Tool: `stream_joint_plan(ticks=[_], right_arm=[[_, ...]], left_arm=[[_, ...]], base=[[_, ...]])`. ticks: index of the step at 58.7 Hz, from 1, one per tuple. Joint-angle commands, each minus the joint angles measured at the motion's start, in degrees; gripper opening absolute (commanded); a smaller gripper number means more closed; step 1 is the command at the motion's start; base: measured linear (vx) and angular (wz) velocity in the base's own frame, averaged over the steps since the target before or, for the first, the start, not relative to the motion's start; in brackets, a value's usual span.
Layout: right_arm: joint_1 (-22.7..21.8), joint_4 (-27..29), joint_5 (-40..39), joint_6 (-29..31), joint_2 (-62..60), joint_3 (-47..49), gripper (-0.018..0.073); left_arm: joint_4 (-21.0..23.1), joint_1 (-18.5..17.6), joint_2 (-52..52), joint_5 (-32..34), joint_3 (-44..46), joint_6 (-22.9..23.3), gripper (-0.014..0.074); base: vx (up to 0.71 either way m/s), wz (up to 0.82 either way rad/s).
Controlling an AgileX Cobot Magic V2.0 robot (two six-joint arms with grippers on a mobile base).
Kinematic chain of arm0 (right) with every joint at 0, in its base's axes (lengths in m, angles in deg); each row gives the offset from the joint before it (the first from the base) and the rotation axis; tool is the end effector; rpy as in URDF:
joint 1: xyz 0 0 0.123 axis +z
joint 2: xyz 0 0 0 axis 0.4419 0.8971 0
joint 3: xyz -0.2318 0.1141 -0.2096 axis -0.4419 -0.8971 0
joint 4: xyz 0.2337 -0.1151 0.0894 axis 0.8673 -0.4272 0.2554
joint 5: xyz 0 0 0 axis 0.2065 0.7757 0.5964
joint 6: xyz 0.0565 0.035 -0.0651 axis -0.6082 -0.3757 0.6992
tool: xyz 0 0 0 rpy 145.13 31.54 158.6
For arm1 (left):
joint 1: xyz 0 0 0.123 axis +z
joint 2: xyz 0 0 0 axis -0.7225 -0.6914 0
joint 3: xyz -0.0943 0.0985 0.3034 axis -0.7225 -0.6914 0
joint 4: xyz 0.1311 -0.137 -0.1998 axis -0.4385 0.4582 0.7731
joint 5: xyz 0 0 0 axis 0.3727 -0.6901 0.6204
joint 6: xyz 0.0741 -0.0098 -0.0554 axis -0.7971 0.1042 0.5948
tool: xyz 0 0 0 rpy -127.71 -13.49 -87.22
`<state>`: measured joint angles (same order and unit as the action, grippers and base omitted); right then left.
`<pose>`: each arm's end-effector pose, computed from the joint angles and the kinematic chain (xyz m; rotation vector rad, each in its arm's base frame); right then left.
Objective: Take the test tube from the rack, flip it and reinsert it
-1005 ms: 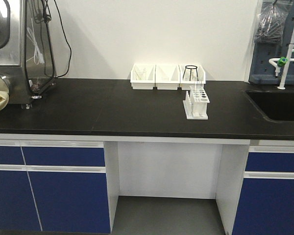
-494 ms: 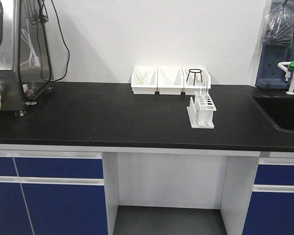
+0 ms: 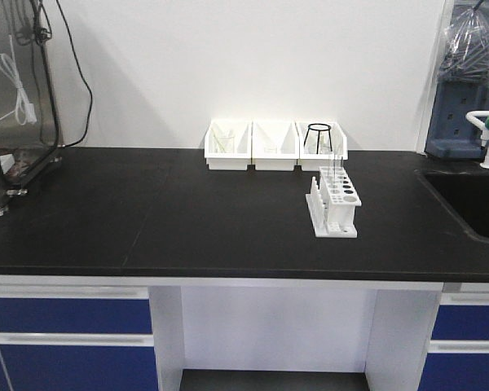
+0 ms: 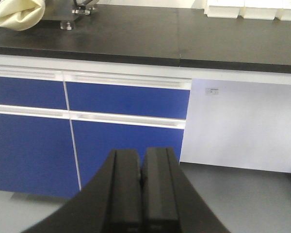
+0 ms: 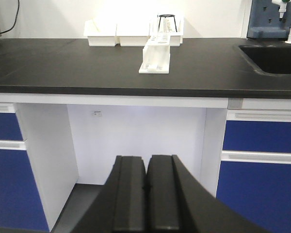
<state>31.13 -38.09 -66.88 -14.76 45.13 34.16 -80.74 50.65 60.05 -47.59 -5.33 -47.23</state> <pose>0.0338 0.0028 0.1827 -0.0557 1.7177 0.0788 0.0323 0.0037 0.1755 -0.1796 1.7796 -0.0144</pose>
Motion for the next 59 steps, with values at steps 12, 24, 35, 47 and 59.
stream_joint_plan(ticks=[12,24,35,47,59], right_arm=[[-0.34,-0.72,-4.72,0.30,-0.59,-0.01,-0.0012],[-0.34,-0.72,-4.72,0.30,-0.59,-0.01,-0.0012],[-0.34,-0.72,-4.72,0.30,-0.59,-0.01,-0.0012],[-0.34,-0.72,-4.72,0.30,-0.59,-0.01,-0.0012],[-0.34,-0.72,-4.72,0.30,-0.59,-0.01,-0.0012]], left_arm=[[0.25,-0.41,0.60,5.02,0.01,-0.01,-0.0006],[0.25,-0.41,0.60,5.02,0.01,-0.01,-0.0006],[0.25,-0.41,0.60,5.02,0.01,-0.01,-0.0006],[0.25,-0.41,0.60,5.02,0.01,-0.01,-0.0006],[0.25,-0.41,0.60,5.02,0.01,-0.01,-0.0006]], base=[[0.30,-0.08],[0.34,-0.08],[0.38,-0.05],[0.40,-0.02],[0.39,0.00]])
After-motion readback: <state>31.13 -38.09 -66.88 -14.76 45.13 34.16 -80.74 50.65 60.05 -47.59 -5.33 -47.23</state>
